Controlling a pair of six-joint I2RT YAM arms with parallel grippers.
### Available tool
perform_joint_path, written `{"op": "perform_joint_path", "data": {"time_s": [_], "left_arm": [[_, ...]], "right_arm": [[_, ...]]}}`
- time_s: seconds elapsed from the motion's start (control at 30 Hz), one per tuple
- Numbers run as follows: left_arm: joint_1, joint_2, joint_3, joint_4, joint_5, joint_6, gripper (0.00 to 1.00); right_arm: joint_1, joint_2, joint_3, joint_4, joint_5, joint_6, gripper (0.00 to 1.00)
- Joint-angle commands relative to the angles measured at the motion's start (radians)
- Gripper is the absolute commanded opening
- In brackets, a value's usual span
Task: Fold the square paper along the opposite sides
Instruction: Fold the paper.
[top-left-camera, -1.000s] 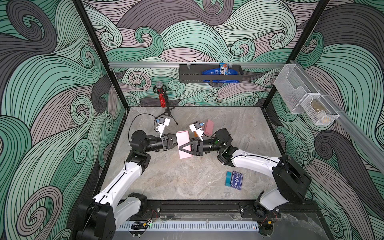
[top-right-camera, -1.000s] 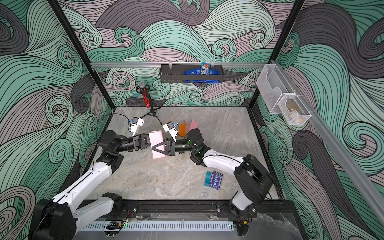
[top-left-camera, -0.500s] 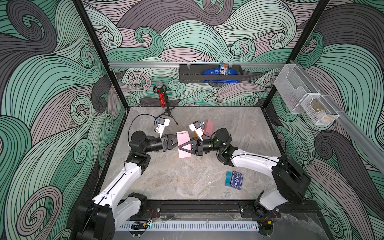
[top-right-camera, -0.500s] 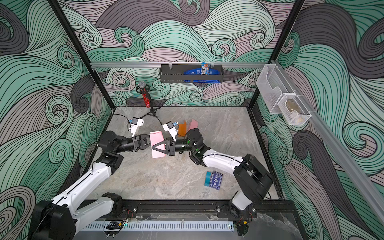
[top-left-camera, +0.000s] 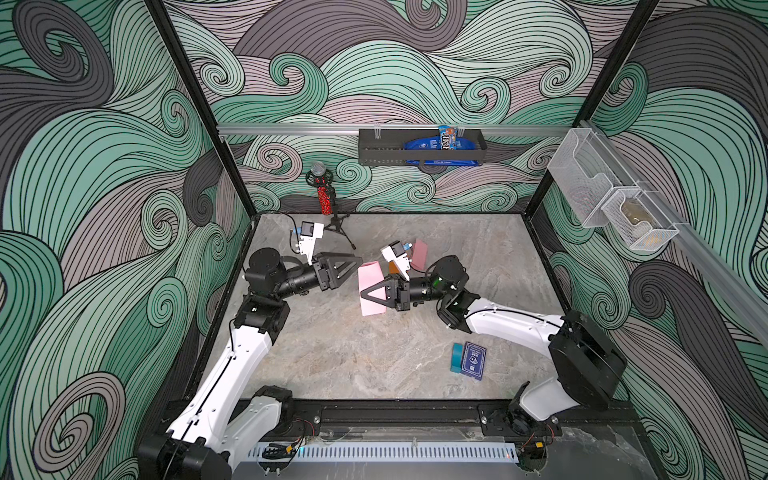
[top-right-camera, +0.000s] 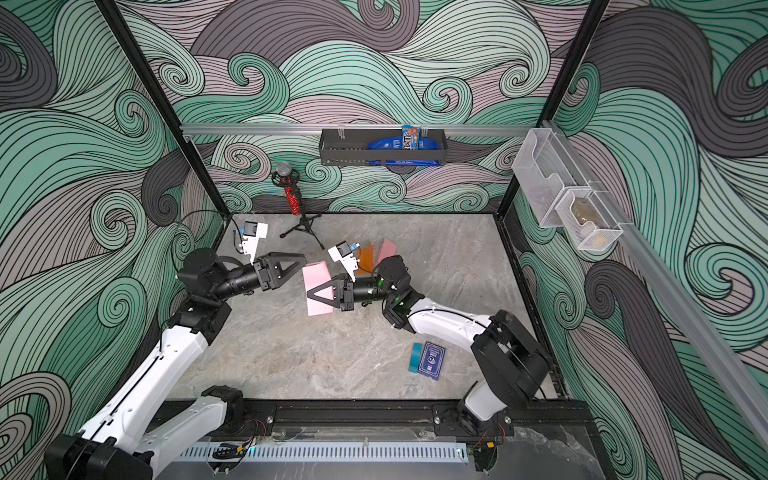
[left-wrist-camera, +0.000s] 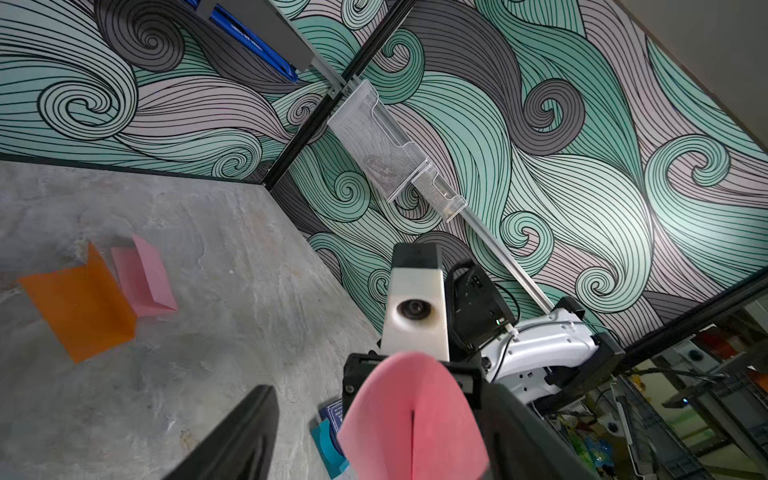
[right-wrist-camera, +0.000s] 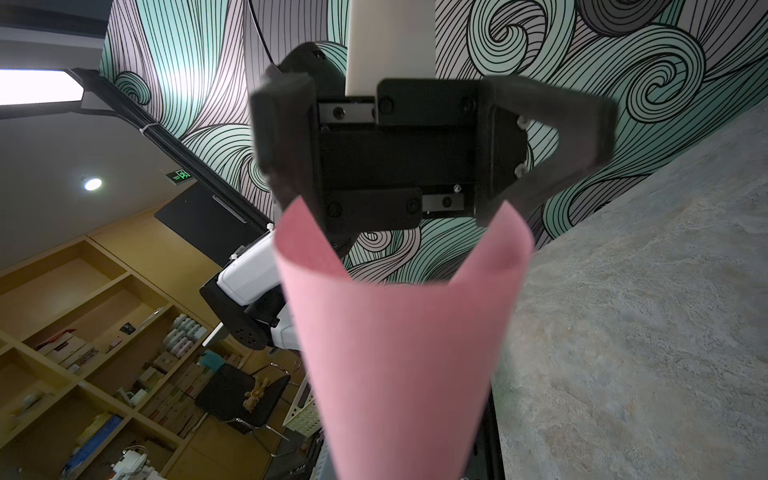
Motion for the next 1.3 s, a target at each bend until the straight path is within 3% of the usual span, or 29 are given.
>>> {"op": "perform_joint_path", "data": {"time_s": [0.0, 0.1, 0.27, 0.53, 0.7, 0.87, 0.97, 1.07, 1.17, 1.27], "left_arm": [[-0.005, -0.052, -0.064, 0.098, 0.037, -0.041, 0.92], [-0.023, -0.088, -0.122, 0.181, 0.046, -0.078, 0.99], [-0.062, -0.098, -0.172, 0.272, 0.005, -0.098, 0.99], [-0.111, -0.06, -0.148, 0.287, -0.003, -0.082, 0.59], [-0.138, -0.052, -0.132, 0.238, -0.023, -0.043, 0.47], [-0.144, -0.041, -0.119, 0.197, -0.031, -0.019, 0.21], [-0.146, -0.04, -0.11, 0.196, -0.033, -0.014, 0.12], [-0.147, -0.033, -0.104, 0.196, -0.034, -0.009, 0.0], [-0.147, -0.018, -0.098, 0.172, -0.03, 0.004, 0.0], [-0.146, -0.003, -0.094, 0.077, -0.06, 0.06, 0.0]], "right_arm": [[-0.011, -0.034, -0.014, 0.032, -0.026, -0.002, 0.02], [-0.015, -0.037, -0.016, 0.035, -0.034, -0.001, 0.02], [-0.013, -0.029, -0.016, 0.062, -0.042, 0.017, 0.02], [-0.005, -0.015, -0.013, 0.052, -0.04, 0.011, 0.03], [-0.001, -0.005, -0.002, 0.026, -0.034, -0.005, 0.03], [0.006, 0.004, 0.011, 0.004, -0.032, -0.019, 0.03], [0.012, 0.009, 0.011, -0.002, -0.032, -0.022, 0.04], [0.01, 0.007, 0.004, -0.002, -0.029, -0.024, 0.1], [0.002, -0.012, -0.013, -0.005, -0.025, -0.032, 0.3], [-0.035, -0.077, -0.069, -0.06, -0.001, -0.094, 0.42]]}}
